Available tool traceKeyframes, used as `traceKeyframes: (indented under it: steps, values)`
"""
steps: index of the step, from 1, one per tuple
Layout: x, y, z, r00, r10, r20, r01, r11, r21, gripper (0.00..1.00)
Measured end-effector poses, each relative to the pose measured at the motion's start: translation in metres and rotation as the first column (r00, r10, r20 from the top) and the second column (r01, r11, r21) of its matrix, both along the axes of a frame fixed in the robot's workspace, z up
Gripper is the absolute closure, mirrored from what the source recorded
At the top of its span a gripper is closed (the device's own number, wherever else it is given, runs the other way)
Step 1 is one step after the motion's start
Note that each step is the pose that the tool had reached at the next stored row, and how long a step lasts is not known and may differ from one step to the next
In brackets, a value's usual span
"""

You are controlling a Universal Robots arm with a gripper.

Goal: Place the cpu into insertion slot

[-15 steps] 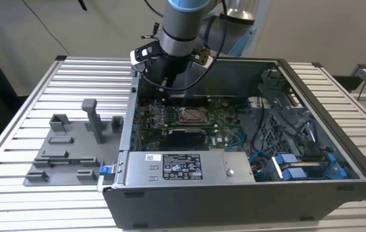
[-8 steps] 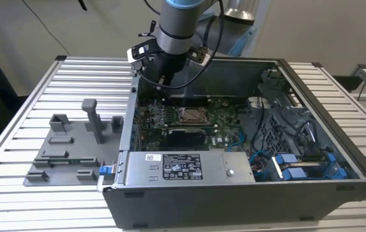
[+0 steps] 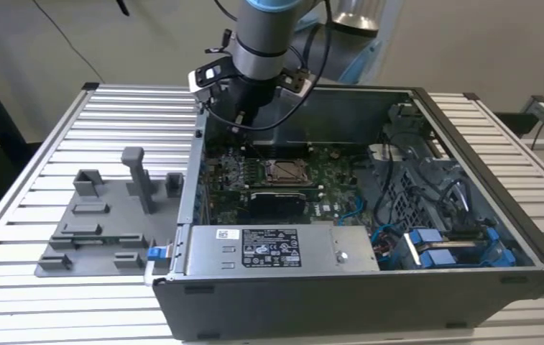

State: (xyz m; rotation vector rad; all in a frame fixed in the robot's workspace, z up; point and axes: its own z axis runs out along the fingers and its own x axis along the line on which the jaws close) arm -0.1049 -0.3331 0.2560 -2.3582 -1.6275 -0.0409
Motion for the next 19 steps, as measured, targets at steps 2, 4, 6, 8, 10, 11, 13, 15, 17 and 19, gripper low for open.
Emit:
traceKeyframes:
  steps: [2,4,6,8,10,11,13,15,17,19]
  values:
    - [-0.0018,0.0003,0.0007,1.0000,-0.002,-0.0002,0.002,1.0000,0.0003,0.89]
    - [-0.0033,0.0008,0.0012,1.0000,-0.003,0.0001,0.003,1.0000,0.0008,0.89]
    - [-0.0047,0.0025,0.0012,1.0000,-0.004,0.0001,0.004,1.0000,0.0008,0.89]
    - [-0.0050,0.0055,0.0012,1.0000,-0.004,-0.0001,0.004,1.0000,0.0006,0.89]
    - [-0.0050,0.0077,0.0001,1.0000,-0.004,-0.0001,0.004,1.0000,0.0017,0.89]
    - [-0.0050,0.0083,-0.0012,1.0000,-0.004,0.0002,0.004,1.0000,0.0029,0.89]
    - [-0.0052,0.0091,-0.0025,1.0000,-0.004,0.0000,0.004,1.0000,0.0026,0.89]
    - [-0.0052,0.0093,-0.0027,1.0000,-0.004,0.0000,0.004,1.0000,0.0026,0.89]
    - [-0.0052,0.0094,-0.0039,1.0000,-0.004,0.0016,0.004,1.0000,0.0029,0.89]
    - [-0.0060,0.0096,-0.0066,1.0000,-0.004,0.0051,0.004,1.0000,0.0026,0.89]
